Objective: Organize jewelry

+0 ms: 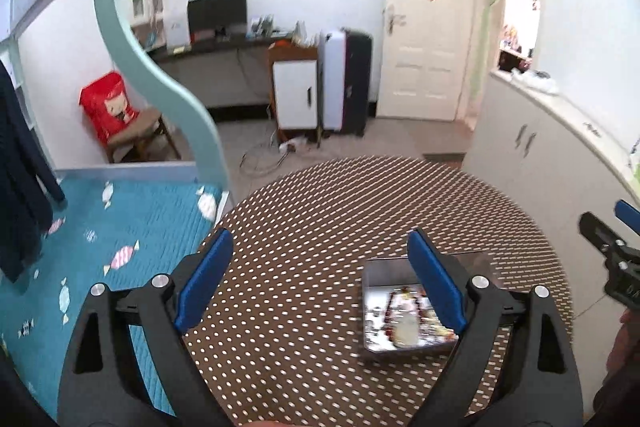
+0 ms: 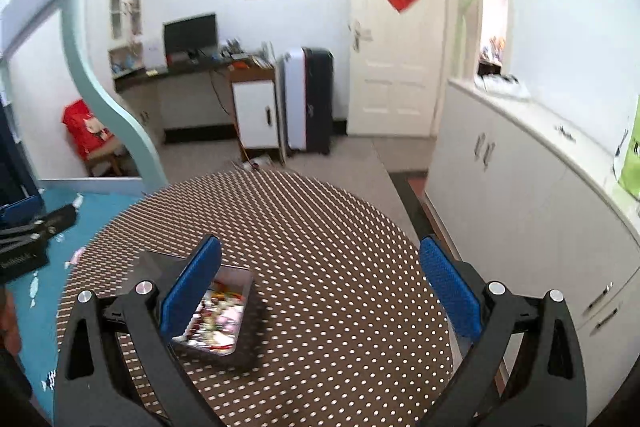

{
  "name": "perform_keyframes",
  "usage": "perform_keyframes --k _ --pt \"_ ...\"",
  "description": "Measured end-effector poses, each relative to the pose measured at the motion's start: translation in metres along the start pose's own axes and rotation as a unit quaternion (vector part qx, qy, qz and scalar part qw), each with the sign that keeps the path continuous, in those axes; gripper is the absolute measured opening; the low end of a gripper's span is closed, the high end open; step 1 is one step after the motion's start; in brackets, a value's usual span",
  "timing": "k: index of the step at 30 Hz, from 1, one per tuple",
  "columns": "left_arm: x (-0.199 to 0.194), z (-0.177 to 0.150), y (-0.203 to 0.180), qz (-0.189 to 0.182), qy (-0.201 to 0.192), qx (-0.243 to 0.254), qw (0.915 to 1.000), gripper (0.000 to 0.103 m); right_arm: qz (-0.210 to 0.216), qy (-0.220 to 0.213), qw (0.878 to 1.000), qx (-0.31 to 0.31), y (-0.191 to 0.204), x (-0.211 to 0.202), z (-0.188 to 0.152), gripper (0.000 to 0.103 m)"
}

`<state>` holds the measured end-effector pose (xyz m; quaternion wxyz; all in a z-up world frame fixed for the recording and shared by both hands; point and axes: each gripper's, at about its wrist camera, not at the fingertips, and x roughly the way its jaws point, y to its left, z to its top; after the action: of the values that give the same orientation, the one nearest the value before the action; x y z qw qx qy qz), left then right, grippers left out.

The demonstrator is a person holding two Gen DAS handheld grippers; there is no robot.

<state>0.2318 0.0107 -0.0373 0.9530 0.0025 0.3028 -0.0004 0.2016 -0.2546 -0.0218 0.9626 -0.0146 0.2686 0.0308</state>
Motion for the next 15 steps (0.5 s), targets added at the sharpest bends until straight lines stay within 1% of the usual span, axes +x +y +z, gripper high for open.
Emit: perform_keyframes --k 2,5,9,15 --pt "-0.017 0.001 -0.009 -0.003 -0.012 0.006 0.9999 0.089 0.001 -0.012 1.0 -0.007 0.004 -0.012 0.004 0.096" --pt "-0.03 0.003 -0.017 -0.007 -0.019 0.011 0.9997 0.089 0.008 -0.024 1.0 -0.014 0.01 -0.029 0.004 0.096" --pt "-0.044 0.003 -0.025 -0.011 -0.028 0.016 0.9994 0.089 0.016 -0.03 0.999 -0.017 0.011 -0.033 0.003 0.096" --pt "-0.052 -0.001 -0.028 -0.018 -0.027 0.019 0.9993 0.089 0.023 -0.026 0.999 -0.022 0.015 -0.031 -0.004 0.096"
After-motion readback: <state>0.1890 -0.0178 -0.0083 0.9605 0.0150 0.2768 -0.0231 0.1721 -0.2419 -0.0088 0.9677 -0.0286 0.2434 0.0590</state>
